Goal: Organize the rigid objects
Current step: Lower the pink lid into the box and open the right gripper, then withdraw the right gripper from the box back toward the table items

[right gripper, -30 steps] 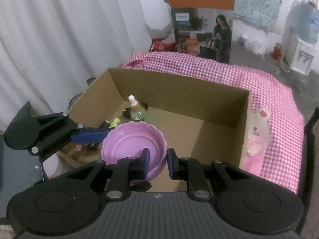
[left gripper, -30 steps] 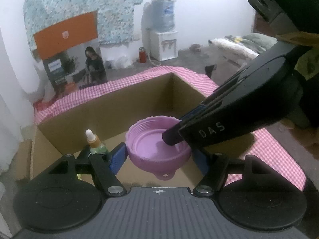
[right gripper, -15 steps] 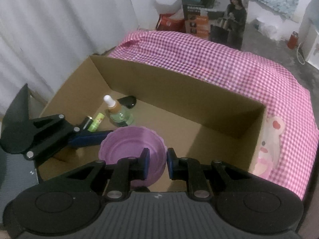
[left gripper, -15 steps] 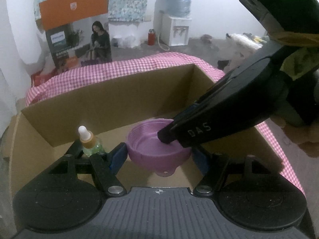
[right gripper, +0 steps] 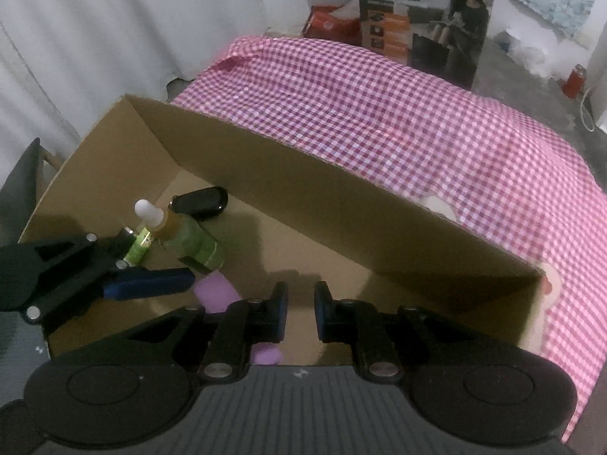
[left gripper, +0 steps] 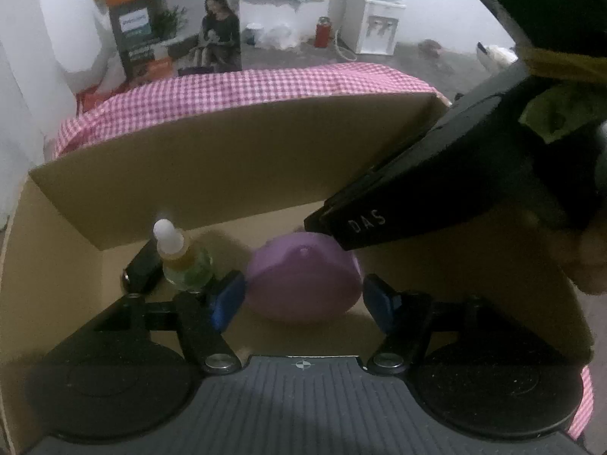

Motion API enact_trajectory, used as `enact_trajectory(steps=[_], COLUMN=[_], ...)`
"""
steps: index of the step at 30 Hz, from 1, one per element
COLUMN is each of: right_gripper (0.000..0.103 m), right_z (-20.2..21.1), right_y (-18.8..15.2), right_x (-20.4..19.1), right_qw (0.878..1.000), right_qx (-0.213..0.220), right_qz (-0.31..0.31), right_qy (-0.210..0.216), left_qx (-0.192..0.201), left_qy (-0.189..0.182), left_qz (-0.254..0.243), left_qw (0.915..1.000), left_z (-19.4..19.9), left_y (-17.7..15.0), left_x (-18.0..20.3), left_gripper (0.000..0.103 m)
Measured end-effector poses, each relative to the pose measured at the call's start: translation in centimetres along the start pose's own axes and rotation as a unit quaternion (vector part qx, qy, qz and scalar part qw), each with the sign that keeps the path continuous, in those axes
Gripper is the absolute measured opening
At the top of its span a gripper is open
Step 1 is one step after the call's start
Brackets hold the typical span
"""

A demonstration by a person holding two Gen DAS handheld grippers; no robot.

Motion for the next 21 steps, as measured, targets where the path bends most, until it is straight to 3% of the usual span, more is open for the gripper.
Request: enact_trajectory(steps=[7,13,21], right_gripper=[0.016,0.016,0.017], right_z=[-0.1,0.2,2.9], right_y=[0.0,-1.2,-1.3], right_x=[-0.1,-1.7,-2.8], right_qw=[1.0,0.998,0.996], right_qx=[-0.003,-0.016,0.019], right_qz=[-0.012,-0.022,-0.044], right_qy=[0.024,0.056,0.069], left_qx=[-0.004,0.003,0.031], left_qy=[-0.002,-0.002,-0.006], left_qz=[0.001,0.004,0.005], left_qw=[1.0,1.0,0.9995], left_z=[0.3,1.7,5.4], left_y=[-0.1,-0.2,-0.9], left_x=[-0.2,-0.6,-1.7], left_gripper=[0.069,0.082,0.085])
Point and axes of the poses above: each gripper's, at about its wrist camera, not at the fingertips, and z roughly against the way its jaws point, x to its right, y to its top, the point moved 8 cm from there along -z, roughly the way its jaws point, and after that the axes turned 7 degrees about -z, right-handed, at the moved point
